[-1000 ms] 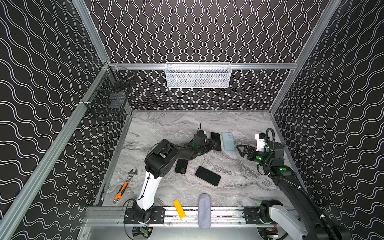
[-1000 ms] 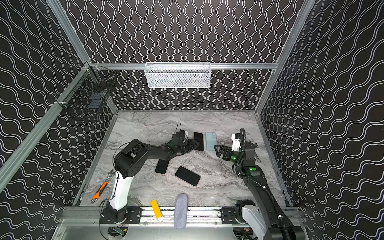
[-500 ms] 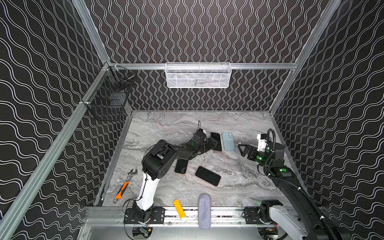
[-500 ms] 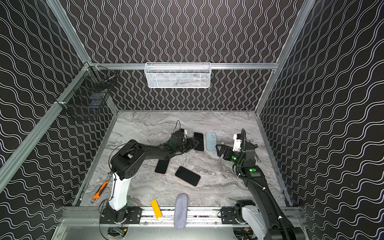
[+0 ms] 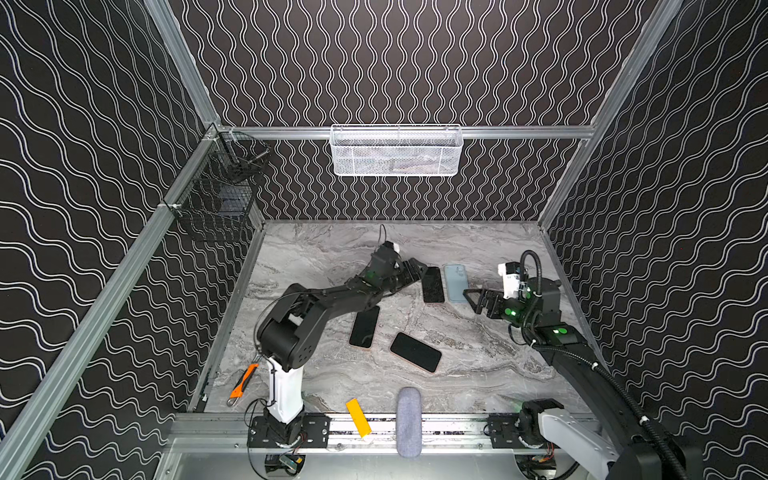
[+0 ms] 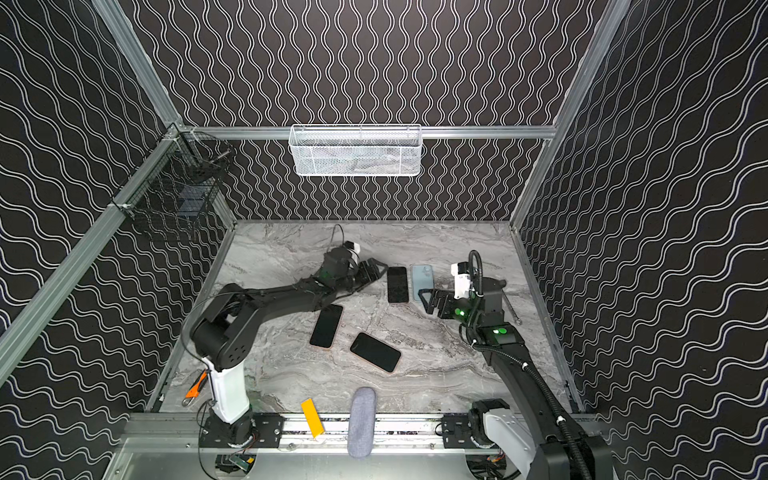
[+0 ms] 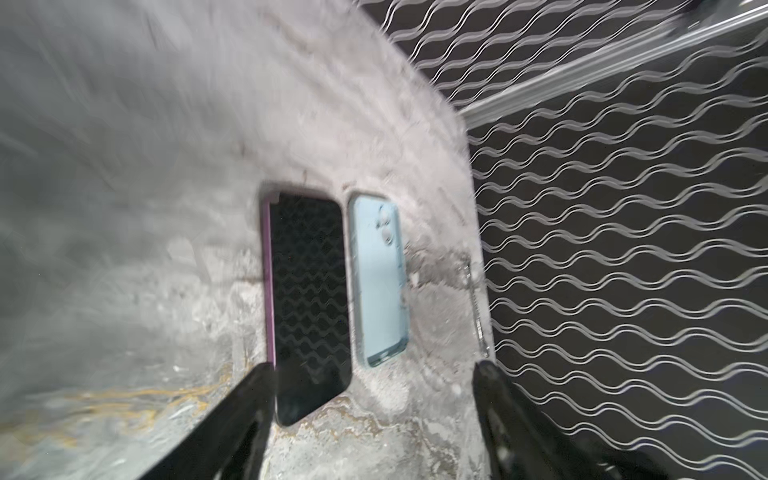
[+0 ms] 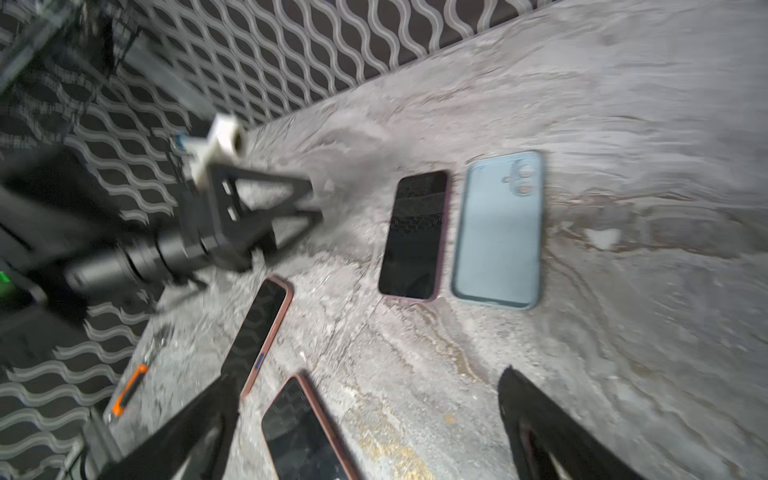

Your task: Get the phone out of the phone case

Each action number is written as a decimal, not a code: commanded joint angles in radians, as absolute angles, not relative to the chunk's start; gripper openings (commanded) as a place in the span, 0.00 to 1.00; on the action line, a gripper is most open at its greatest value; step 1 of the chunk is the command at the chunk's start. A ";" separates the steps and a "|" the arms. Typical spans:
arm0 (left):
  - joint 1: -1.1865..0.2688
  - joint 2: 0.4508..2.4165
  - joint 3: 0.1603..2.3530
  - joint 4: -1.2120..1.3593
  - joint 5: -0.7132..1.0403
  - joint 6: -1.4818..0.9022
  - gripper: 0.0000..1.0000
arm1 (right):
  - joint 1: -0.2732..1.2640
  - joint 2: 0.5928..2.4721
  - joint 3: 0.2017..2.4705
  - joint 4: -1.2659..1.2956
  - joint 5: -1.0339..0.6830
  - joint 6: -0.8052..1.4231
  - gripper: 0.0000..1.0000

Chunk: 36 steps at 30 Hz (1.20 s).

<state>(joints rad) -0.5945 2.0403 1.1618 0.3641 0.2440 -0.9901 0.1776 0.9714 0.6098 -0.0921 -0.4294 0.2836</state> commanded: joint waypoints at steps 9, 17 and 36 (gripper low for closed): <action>-0.460 1.722 1.337 -0.307 0.219 -0.646 0.95 | 0.385 1.036 0.658 -0.186 -0.334 0.108 0.98; -0.276 1.612 1.361 -0.544 0.328 -0.496 0.99 | 0.622 1.097 0.679 -0.226 -0.213 0.056 0.98; -0.057 1.539 1.218 -0.537 0.334 -0.463 0.99 | 0.983 1.384 0.762 -0.337 0.095 0.047 0.98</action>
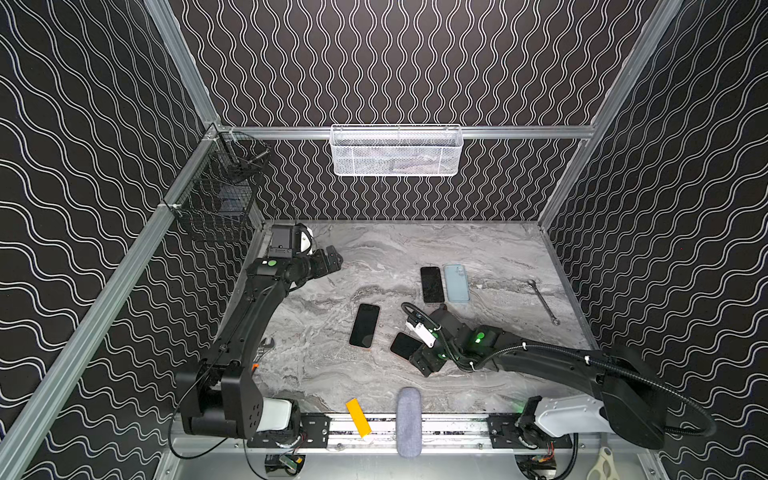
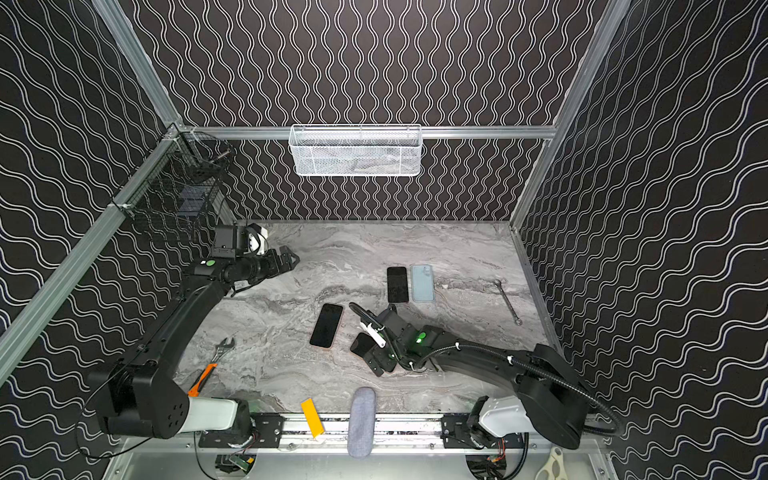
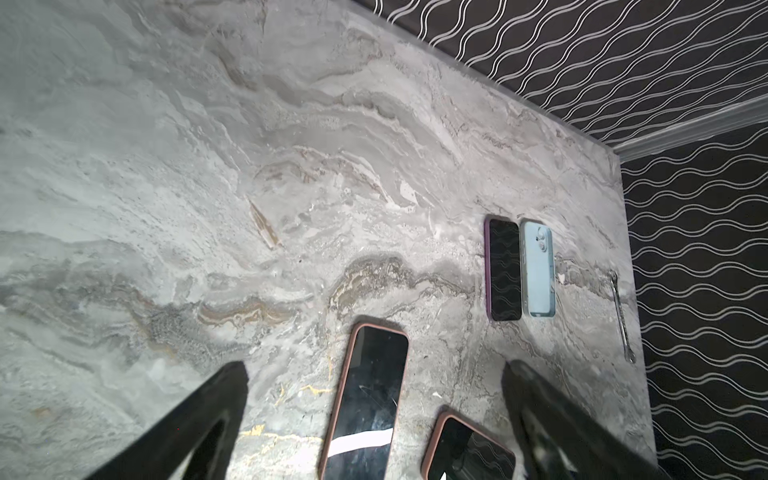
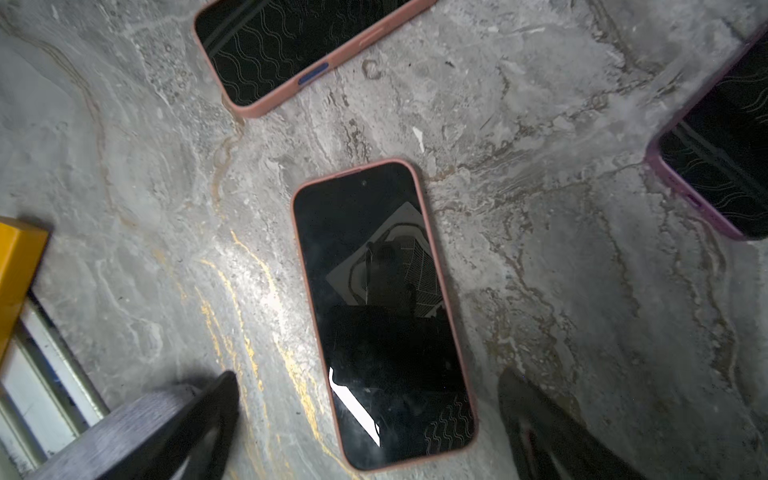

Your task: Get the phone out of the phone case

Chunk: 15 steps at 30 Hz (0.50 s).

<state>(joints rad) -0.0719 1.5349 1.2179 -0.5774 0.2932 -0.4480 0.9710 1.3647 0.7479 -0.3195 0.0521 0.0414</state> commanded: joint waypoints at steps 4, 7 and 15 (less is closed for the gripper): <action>-0.038 1.523 1.208 -0.529 0.324 -0.466 0.99 | 0.985 1.432 0.775 -0.347 0.086 0.077 0.98; -0.030 1.517 1.210 -0.526 0.331 -0.465 0.99 | 0.987 1.475 0.788 -0.358 0.090 0.098 0.98; -0.020 1.525 1.201 -0.515 0.360 -0.478 0.99 | 0.994 1.577 0.847 -0.393 0.092 0.116 0.98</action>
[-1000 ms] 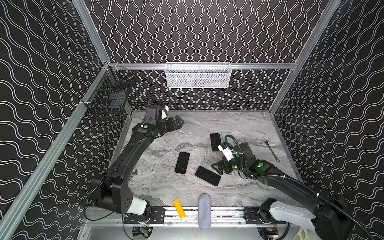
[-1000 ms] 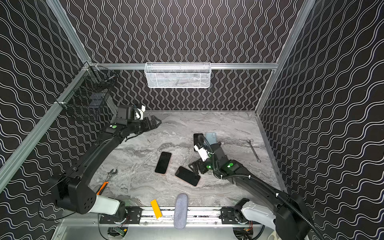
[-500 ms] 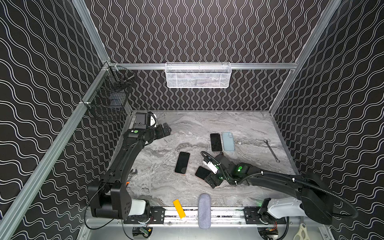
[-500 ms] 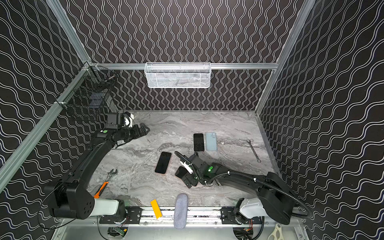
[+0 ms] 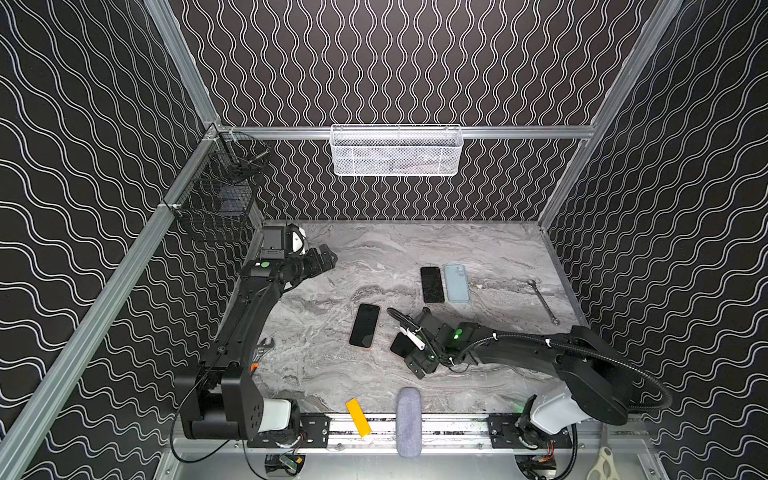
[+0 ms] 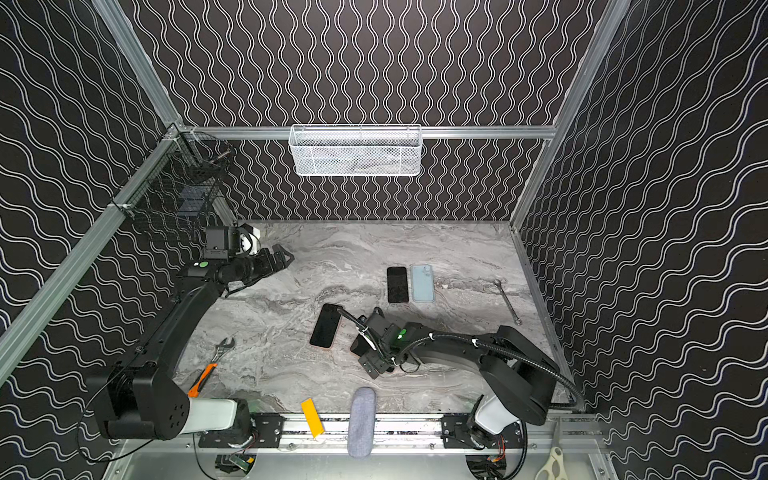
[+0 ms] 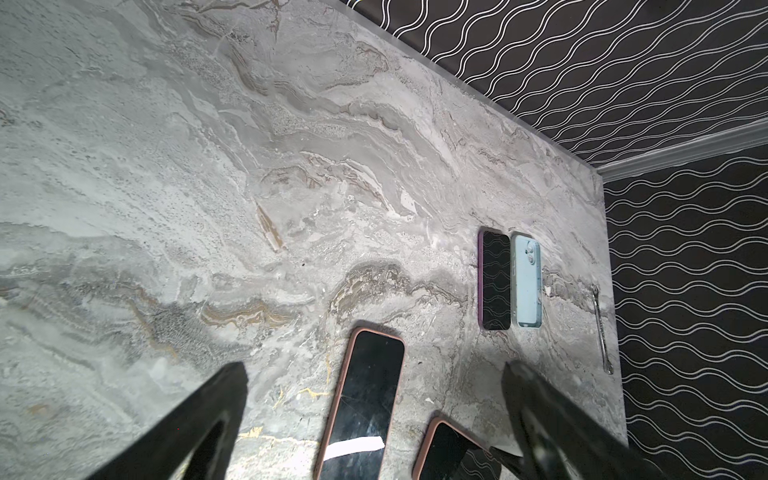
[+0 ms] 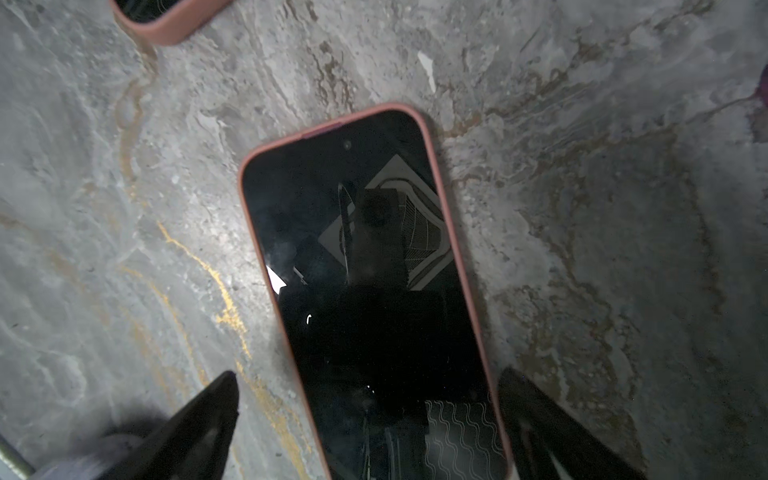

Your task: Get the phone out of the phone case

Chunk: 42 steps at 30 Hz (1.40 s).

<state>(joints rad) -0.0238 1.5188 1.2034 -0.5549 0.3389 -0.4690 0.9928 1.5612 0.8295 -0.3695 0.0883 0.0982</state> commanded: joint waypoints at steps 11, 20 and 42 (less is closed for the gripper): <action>-0.015 1.519 1.199 -0.512 0.364 -0.479 0.99 | 0.994 1.628 0.861 -0.368 0.034 0.165 0.98; -0.015 1.521 1.195 -0.508 0.376 -0.486 0.99 | 0.996 1.621 0.832 -0.359 0.021 0.227 0.98; -0.012 1.523 1.184 -0.497 0.378 -0.497 0.99 | 1.037 1.613 0.815 -0.398 0.068 0.301 0.90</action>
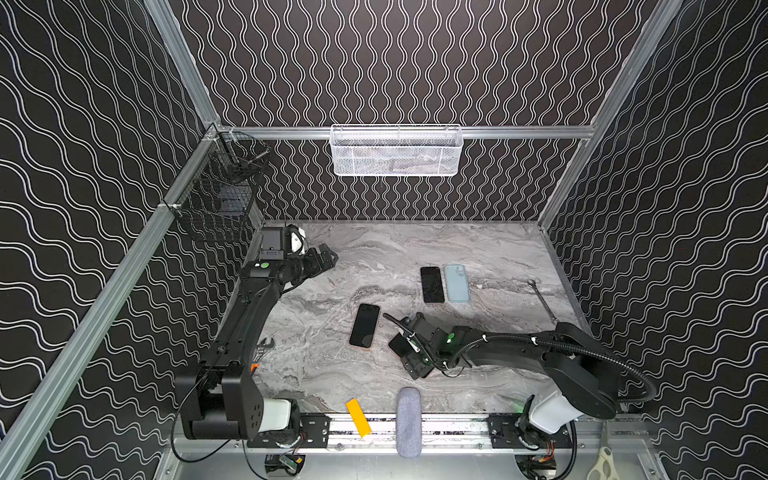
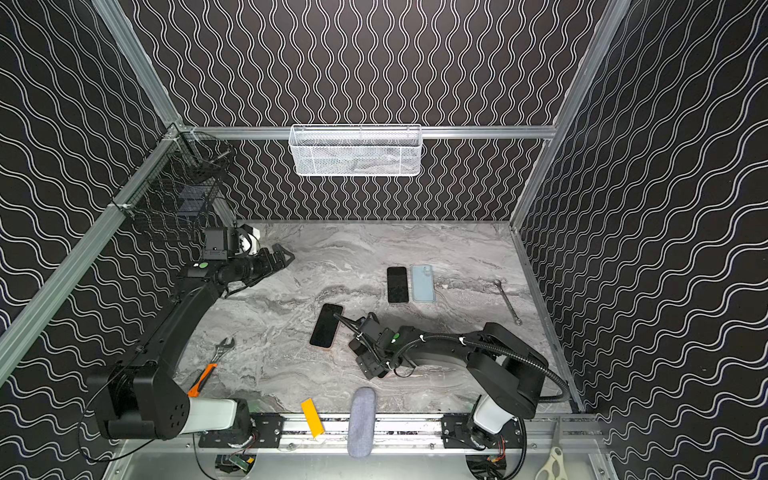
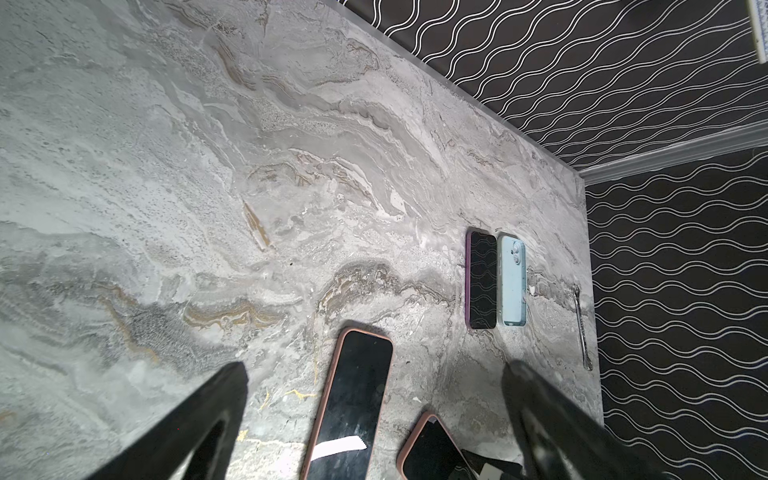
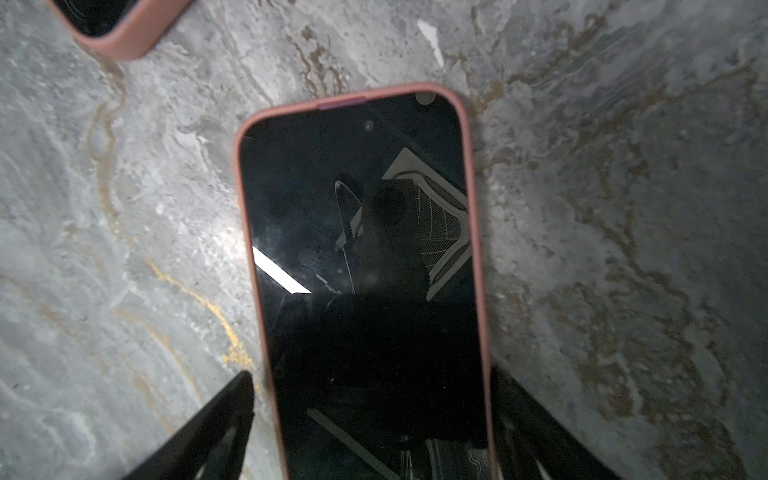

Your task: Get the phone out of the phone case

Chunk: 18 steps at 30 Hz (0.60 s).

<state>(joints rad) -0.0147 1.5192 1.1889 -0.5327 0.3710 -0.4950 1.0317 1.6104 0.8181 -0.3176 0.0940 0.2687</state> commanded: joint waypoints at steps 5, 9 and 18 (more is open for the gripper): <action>-0.012 1.524 1.184 -0.495 0.384 -0.499 0.99 | 1.042 1.612 0.817 -0.416 0.075 0.304 0.91; -0.012 1.523 1.183 -0.494 0.383 -0.500 0.99 | 1.046 1.611 0.811 -0.420 0.074 0.313 0.90; -0.013 1.524 1.178 -0.488 0.393 -0.506 0.99 | 1.051 1.631 0.814 -0.453 0.088 0.338 0.88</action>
<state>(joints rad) -0.0147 1.5204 1.1824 -0.5316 0.3782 -0.4988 1.0481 1.6135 0.8188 -0.3458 0.1242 0.2989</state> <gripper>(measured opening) 0.986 0.876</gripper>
